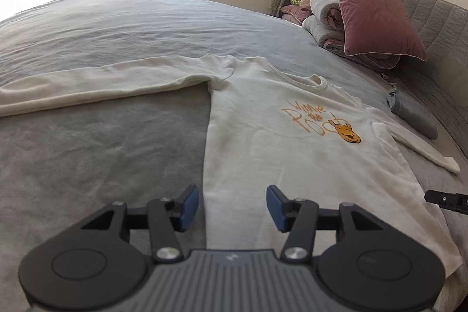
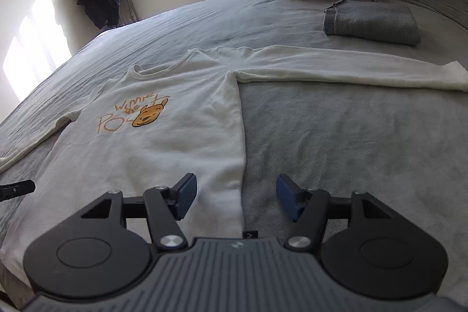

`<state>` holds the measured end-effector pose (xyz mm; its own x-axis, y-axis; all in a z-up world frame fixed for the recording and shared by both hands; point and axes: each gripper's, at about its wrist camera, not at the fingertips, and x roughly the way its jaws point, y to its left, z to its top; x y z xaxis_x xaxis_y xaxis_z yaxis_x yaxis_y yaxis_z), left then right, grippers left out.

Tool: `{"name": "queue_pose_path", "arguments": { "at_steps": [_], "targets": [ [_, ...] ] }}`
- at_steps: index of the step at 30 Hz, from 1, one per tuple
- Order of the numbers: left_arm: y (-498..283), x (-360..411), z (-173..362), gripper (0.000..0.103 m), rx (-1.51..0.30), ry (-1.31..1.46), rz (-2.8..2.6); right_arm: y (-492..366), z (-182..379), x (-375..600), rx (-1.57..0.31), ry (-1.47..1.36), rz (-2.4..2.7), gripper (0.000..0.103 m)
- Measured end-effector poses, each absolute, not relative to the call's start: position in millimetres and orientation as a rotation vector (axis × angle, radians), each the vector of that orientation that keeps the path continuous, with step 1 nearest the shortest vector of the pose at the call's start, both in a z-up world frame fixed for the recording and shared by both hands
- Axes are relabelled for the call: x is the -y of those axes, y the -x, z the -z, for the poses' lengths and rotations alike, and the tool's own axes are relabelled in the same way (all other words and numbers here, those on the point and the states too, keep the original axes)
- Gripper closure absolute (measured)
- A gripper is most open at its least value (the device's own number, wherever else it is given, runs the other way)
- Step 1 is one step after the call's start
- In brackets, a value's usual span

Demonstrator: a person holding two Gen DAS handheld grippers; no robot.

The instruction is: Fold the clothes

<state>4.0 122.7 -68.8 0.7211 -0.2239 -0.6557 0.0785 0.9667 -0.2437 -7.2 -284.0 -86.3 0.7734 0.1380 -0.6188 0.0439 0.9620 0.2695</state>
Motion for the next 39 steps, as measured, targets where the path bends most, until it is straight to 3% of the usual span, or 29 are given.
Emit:
{"name": "queue_pose_path", "arguments": {
  "at_steps": [8,14,15,16,18,22,26,30,33,34,35,37,39],
  "targets": [
    [35,-158,75,0.056,-0.885,0.467,0.203,58,84,303,-0.742,-0.443,-0.067,0.040],
    [56,-160,89,0.075,-0.922,0.602,0.240,92,89,300,-0.783,-0.517,-0.106,0.048],
    [58,-161,89,0.086,-0.922,0.615,0.236,95,92,296,-0.783,-0.509,-0.118,0.055],
    [60,-162,89,0.093,-0.921,0.627,0.227,98,93,293,-0.781,-0.498,-0.125,0.069],
    [65,-164,83,0.096,-0.900,0.656,0.222,101,88,294,-0.767,-0.520,-0.132,0.093],
    [80,-169,54,0.097,-0.804,0.690,0.238,111,61,298,-0.690,-0.541,-0.128,0.095],
    [74,-163,63,0.096,-0.847,0.644,0.187,108,45,300,-0.676,-0.506,-0.095,0.095],
    [68,-152,89,0.092,-0.891,0.530,0.130,96,72,293,-0.776,-0.428,-0.042,0.095],
    [75,-154,80,0.085,-0.861,0.517,0.120,97,86,288,-0.805,-0.376,-0.012,0.091],
    [79,-153,76,0.078,-0.842,0.484,0.118,101,87,288,-0.795,-0.371,-0.011,0.080],
    [84,-152,72,0.073,-0.819,0.443,0.118,106,84,288,-0.778,-0.368,-0.010,0.076],
    [95,-149,64,0.050,-0.768,0.351,0.132,116,79,289,-0.745,-0.357,-0.008,0.057],
    [105,-142,64,0.043,-0.746,0.270,0.169,125,75,287,-0.721,-0.311,-0.003,0.056]
  ]
}}
